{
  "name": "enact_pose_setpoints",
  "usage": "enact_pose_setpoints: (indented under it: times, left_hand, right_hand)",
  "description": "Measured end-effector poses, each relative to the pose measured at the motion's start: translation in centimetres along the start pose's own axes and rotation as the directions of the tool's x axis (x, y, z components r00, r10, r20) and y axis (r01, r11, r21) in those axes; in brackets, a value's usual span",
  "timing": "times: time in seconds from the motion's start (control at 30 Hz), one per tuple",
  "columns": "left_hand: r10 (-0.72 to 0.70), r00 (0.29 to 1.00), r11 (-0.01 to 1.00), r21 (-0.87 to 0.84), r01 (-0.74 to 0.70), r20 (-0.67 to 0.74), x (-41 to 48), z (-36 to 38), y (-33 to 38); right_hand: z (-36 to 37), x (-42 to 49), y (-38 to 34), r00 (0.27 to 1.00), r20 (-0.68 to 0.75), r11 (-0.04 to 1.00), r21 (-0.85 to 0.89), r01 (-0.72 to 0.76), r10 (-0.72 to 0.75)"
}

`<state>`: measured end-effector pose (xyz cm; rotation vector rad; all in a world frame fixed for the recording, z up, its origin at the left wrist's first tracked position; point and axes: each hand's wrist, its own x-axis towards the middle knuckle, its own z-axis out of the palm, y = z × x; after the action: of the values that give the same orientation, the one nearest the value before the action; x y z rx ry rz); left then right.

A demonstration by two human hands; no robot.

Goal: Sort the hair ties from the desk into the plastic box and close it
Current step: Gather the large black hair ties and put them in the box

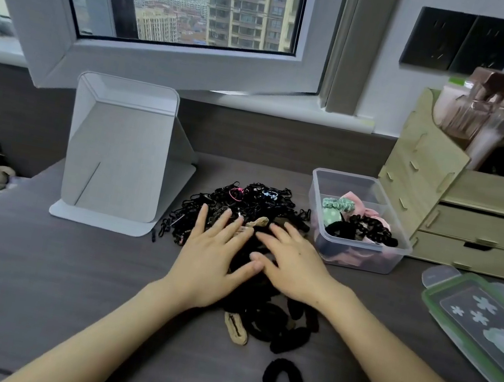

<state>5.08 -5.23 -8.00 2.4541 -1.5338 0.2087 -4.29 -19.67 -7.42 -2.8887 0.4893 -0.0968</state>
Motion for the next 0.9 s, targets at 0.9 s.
enact_pose_setpoints:
  times: [0.9]
  left_hand:
    - [0.065, 0.995, 0.975, -0.208, -0.080, -0.082, -2.6, 0.0, 1.9]
  right_hand:
    - [-1.1, -6.8, 2.2, 0.879, -0.468, 0.939, 0.255, 0.230, -0.088]
